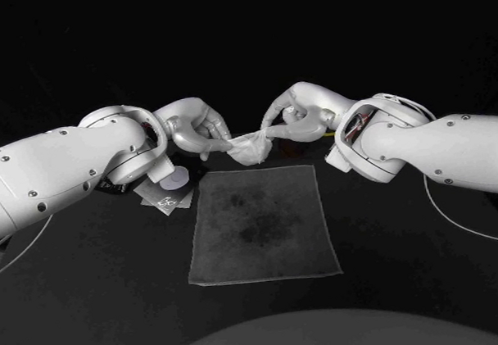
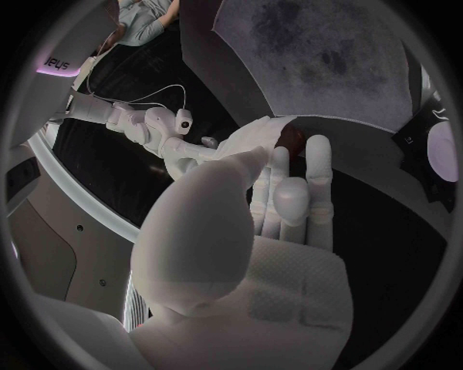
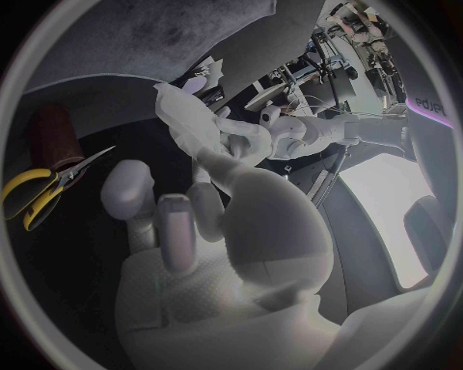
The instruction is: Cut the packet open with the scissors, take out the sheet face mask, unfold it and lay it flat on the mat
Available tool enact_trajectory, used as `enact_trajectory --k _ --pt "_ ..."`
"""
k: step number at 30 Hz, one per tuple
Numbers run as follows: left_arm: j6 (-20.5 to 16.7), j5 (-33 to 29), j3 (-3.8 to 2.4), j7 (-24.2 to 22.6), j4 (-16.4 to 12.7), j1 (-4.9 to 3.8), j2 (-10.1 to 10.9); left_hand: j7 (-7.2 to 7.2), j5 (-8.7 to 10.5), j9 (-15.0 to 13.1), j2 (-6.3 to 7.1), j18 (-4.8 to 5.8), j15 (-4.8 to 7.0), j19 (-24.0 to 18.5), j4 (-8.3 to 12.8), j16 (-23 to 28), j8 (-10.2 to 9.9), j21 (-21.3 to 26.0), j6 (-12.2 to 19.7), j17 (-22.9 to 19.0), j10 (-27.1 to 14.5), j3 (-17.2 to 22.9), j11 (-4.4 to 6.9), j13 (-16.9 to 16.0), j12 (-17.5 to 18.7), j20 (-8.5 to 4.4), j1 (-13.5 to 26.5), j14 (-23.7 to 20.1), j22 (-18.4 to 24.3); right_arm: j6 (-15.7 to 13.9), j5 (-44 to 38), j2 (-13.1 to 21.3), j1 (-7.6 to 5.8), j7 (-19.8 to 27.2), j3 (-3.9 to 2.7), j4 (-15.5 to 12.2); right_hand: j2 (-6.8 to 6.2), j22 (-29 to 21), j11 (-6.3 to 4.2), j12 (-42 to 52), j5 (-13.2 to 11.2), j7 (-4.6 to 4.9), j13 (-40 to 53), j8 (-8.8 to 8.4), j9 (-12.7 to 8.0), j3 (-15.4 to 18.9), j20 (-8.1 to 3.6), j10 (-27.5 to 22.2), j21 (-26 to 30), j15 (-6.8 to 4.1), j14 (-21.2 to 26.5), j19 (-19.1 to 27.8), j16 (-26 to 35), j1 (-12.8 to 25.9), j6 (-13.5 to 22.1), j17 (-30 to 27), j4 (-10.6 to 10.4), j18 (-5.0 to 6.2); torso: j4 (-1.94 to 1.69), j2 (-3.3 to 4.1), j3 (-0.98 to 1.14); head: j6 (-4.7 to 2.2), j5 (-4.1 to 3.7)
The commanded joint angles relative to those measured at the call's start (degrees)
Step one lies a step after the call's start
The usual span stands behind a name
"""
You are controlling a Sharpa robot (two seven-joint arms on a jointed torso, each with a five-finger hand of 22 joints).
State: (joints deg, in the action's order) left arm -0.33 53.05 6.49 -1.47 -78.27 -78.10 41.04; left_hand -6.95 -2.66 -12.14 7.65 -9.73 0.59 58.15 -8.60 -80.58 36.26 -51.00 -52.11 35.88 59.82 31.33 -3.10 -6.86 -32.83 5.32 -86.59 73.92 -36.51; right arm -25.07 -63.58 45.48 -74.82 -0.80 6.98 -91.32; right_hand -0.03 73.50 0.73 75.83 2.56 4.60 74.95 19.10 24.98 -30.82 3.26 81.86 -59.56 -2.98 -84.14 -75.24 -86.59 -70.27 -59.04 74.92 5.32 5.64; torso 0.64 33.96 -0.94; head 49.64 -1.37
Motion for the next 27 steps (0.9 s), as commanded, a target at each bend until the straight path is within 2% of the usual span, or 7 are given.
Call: enact_trajectory --k 1,13,15,18,23,25,27 --pt "-0.5 3.4 -0.04 -1.1 0.1 -0.13 -0.3 0.03 -0.20 -1.7 -0.20 -0.76 0.09 0.1 0.0 -0.4 0.0 -0.4 -0.4 0.2 0.3 0.5 -0.01 -0.1 -0.2 -0.45 0.6 0.5 -0.1 2.6 -2.1 0.0 -0.33 -1.3 -0.03 -0.3 0.24 0.0 -0.48 0.4 0.2 0.11 3.5 0.27 0.8 -0.3 -0.25 1.2 -0.3 -0.37 -4.3 -0.2 -0.2 -0.3 -0.4 8.0 -0.1 0.77 -0.05 0.00 -0.02 -0.02 0.01" --pt "-4.9 3.3 -0.04 -2.9 0.4 -0.15 -0.7 0.07 -0.20 -1.7 -0.13 -0.73 0.05 -0.1 -0.3 -0.4 -0.2 -0.5 0.0 0.3 0.1 0.9 -0.02 0.0 -0.2 -0.37 1.5 0.6 -0.3 4.6 -3.2 -0.3 -0.97 -3.0 -0.02 -0.7 0.20 0.1 -0.49 0.5 0.2 0.10 3.6 0.36 0.9 -0.4 -0.26 1.3 -0.3 -0.36 -4.3 -0.3 -0.2 -0.3 -0.4 8.1 0.0 0.75 -0.04 0.03 -0.03 -0.13 0.09" --pt "-5.9 2.6 -0.03 -3.1 0.3 -0.15 -0.7 -0.22 -0.18 -1.3 0.10 -0.70 -0.09 -0.4 -0.3 -0.2 -1.3 -0.5 1.3 -0.8 -0.7 1.3 -0.24 0.1 0.1 -0.29 1.9 0.2 -0.4 4.5 -3.2 -0.5 -1.02 -3.2 -0.01 -0.7 0.20 0.1 -0.49 0.5 0.2 0.10 3.6 0.36 0.9 -0.4 -0.26 1.3 -0.3 -0.36 -4.3 -0.3 -0.2 -0.3 -0.4 8.1 0.0 0.75 -0.05 0.02 -0.01 -0.28 0.11" --pt "-6.7 1.3 -0.02 -3.3 0.4 -0.15 -0.8 -1.46 -0.13 -0.1 1.83 -0.51 -0.96 -1.0 -0.7 0.5 -3.9 -0.2 4.5 -3.5 -2.4 0.7 -1.37 0.4 0.8 0.18 3.1 -1.0 -0.4 4.3 -3.2 -0.8 -1.07 -3.6 0.02 -0.6 0.20 0.1 -0.49 0.5 0.2 0.10 3.6 0.36 0.9 -0.4 -0.26 1.3 -0.3 -0.36 -4.3 -0.3 -0.2 -0.3 -0.4 8.1 0.0 0.75 0.00 -0.04 -0.04 -0.41 0.11" --pt "-7.3 -0.8 0.22 -2.5 0.6 -0.15 -0.9 -3.47 -0.17 1.9 7.02 -0.30 -3.14 -3.0 -2.7 2.7 -7.8 1.5 9.0 -11.5 -7.3 -2.8 -3.66 1.5 2.9 2.08 6.7 -5.5 0.4 3.8 -2.5 -1.0 -1.11 -4.2 0.07 -0.8 0.19 0.1 -0.50 0.6 0.2 0.10 3.7 0.40 0.9 -0.4 -0.26 1.3 -0.4 -0.36 -4.3 -0.3 -0.1 -0.3 -0.5 8.0 0.0 0.72 -0.01 -0.01 -0.01 -0.55 0.05" --pt "-7.3 -1.2 0.34 -1.8 0.8 -0.14 -0.9 -3.83 -0.16 2.3 7.84 -0.43 -3.53 -3.5 -3.2 3.6 -8.6 2.3 10.2 -15.2 -9.0 -5.1 -4.03 2.0 3.6 2.64 7.2 -7.6 0.8 3.5 -2.3 -1.0 -1.12 -4.4 0.09 -0.9 0.18 0.2 -0.50 0.7 0.2 0.09 3.7 0.43 0.9 -0.4 -0.26 1.4 -0.5 -0.37 -4.3 -0.3 -0.2 -0.3 -0.5 8.0 0.0 0.71 -0.02 -0.01 0.00 -0.59 0.00" --pt "-7.2 -1.4 0.40 -1.3 0.9 -0.14 -0.9 -4.03 -0.18 2.5 7.21 -0.65 -3.83 -3.9 -3.8 3.9 -8.8 3.1 10.4 -16.7 -10.1 -8.3 -4.29 2.2 3.6 3.20 6.4 -9.0 1.3 3.2 -2.1 -1.0 -1.12 -4.6 0.09 -1.0 0.18 0.2 -0.50 0.7 0.2 0.09 3.7 0.43 0.9 -0.4 -0.26 1.4 -0.5 -0.37 -4.3 -0.3 -0.2 -0.3 -0.5 8.0 0.0 0.71 -0.02 -0.01 0.00 -0.59 0.00"
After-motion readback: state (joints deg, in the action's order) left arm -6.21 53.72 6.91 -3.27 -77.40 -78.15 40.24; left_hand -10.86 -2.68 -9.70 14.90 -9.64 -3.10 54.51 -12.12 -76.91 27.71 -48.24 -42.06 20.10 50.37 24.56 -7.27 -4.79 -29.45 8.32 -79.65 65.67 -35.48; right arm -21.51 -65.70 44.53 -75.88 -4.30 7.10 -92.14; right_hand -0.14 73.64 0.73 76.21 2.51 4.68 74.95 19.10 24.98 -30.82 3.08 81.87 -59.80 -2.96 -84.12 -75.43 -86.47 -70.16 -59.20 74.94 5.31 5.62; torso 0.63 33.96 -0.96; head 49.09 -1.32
